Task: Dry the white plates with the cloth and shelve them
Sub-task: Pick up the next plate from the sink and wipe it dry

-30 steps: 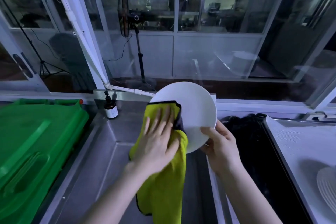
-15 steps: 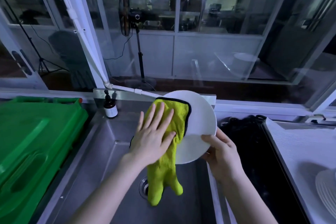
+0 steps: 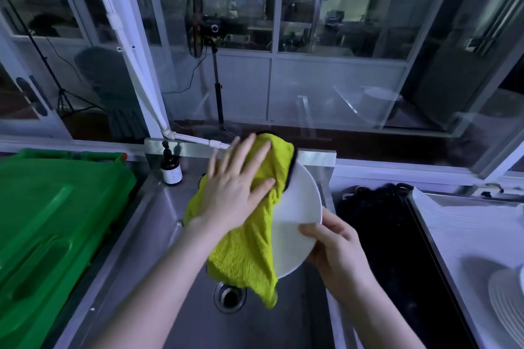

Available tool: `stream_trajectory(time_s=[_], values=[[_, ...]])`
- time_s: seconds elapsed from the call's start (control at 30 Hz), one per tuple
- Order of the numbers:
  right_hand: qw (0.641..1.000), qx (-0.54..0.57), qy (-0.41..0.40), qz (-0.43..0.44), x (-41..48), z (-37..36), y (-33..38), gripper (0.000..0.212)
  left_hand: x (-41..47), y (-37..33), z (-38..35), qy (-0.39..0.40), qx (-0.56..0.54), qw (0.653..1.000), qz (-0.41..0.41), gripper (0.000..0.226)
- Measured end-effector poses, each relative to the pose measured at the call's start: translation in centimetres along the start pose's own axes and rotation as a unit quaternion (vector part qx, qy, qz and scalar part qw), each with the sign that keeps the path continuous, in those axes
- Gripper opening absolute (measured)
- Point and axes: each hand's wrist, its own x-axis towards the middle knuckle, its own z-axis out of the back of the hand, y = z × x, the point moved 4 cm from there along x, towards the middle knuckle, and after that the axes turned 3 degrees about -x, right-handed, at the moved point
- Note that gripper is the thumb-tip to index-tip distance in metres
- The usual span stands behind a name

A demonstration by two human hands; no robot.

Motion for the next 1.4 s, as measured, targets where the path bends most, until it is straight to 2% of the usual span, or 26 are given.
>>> stream_trajectory(time_s=[0.07,0.13,0.2,0.27,0.33,0.4,0.47,0.5,0.53,0.6,0.67,0.7,0.73,0.8,0.87,0.93,1.0,1.07,1.13,1.17,1.23,1.27,1.33,1.4], values=[[0.998,-0.062,-0.002,0.03,0.1,0.7,1.4,0.028,0.0,2.0,0.5,-0.009,-0.092,0.993,0.072,0.059],[0.99,-0.129,0.012,0.05,0.4,1.1,2.8,0.025,-0.4,3.4,0.2,0.007,-0.236,0.961,0.143,0.045],[0.977,-0.202,0.028,0.063,1.0,1.3,4.0,0.023,-1.1,4.1,0.0,0.007,-0.288,0.943,0.169,0.051],[0.959,-0.27,0.029,0.08,1.6,1.2,4.8,0.019,-1.4,4.3,0.2,0.01,-0.301,0.94,0.163,0.076],[0.93,-0.35,0.033,0.106,2.4,0.6,5.1,0.014,-1.1,4.3,0.6,0.028,-0.303,0.941,0.145,0.087],[0.89,-0.434,0.065,0.129,3.0,-0.9,4.9,0.016,-0.6,3.2,0.8,0.076,-0.318,0.941,0.094,0.07],[0.839,-0.514,0.087,0.154,3.3,-2.7,4.4,0.032,-0.5,2.1,0.4,0.129,-0.309,0.942,0.039,0.054],[0.826,-0.531,0.09,0.166,3.4,-3.1,4.3,0.033,-0.7,2.0,0.0,0.137,-0.315,0.939,0.032,0.044],[0.825,-0.53,0.087,0.174,3.7,-3.0,4.2,0.024,-1.2,2.3,-0.3,0.131,-0.334,0.932,0.049,0.034],[0.859,-0.486,0.05,0.154,4.1,-1.6,4.5,0.007,-3.2,3.7,-1.3,0.085,-0.416,0.891,0.158,0.021],[0.917,-0.377,-0.022,0.129,4.2,0.0,4.9,0.009,-6.4,4.6,-3.0,0.003,-0.501,0.806,0.315,0.014],[0.938,-0.319,-0.058,0.12,4.2,0.6,4.9,0.011,-7.9,4.6,-3.8,-0.03,-0.527,0.765,0.368,0.012],[0.95,-0.28,-0.081,0.116,4.2,0.7,4.9,0.014,-8.9,4.3,-4.4,-0.045,-0.537,0.744,0.395,0.012],[0.946,-0.287,-0.091,0.118,4.3,0.6,4.6,0.018,-9.2,3.8,-4.8,-0.037,-0.53,0.749,0.395,0.01],[0.927,-0.347,-0.07,0.121,4.4,0.1,4.3,0.018,-8.5,4.1,-4.3,-0.029,-0.516,0.771,0.371,0.004],[0.915,-0.38,-0.036,0.133,4.3,-0.7,4.6,0.017,-7.6,4.5,-3.4,-0.019,-0.518,0.79,0.329,0.009],[0.906,-0.403,0.009,0.133,4.4,-1.7,4.7,0.015,-6.6,4.9,-2.6,0.013,-0.481,0.829,0.283,0.013],[0.87,-0.469,0.071,0.133,4.5,-3.0,4.5,0.009,-5.6,5.1,-2.3,0.062,-0.431,0.867,0.243,0.016],[0.817,-0.548,0.106,0.146,4.5,-3.8,3.8,0.018,-5.0,4.8,-2.6,0.105,-0.426,0.873,0.213,0.021],[0.812,-0.556,0.103,0.148,4.7,-3.9,3.8,0.02,-5.1,4.7,-2.8,0.103,-0.436,0.867,0.217,0.021],[0.846,-0.509,0.078,0.142,4.8,-3.4,4.4,0.015,-5.9,5.1,-3.0,0.047,-0.476,0.834,0.276,0.02],[0.874,-0.465,0.05,0.133,5.0,-2.9,4.8,0.011,-6.6,5.2,-3.3,0.005,-0.509,0.798,0.323,0.019],[0.927,-0.351,-0.045,0.123,5.0,-2.3,4.6,0.012,-8.1,4.6,-4.4,-0.075,-0.571,0.693,0.433,0.019],[0.954,-0.217,-0.162,0.127,4.7,-2.5,3.0,0.017,-9.4,2.9,-5.8,-0.123,-0.599,0.573,0.546,0.022]])
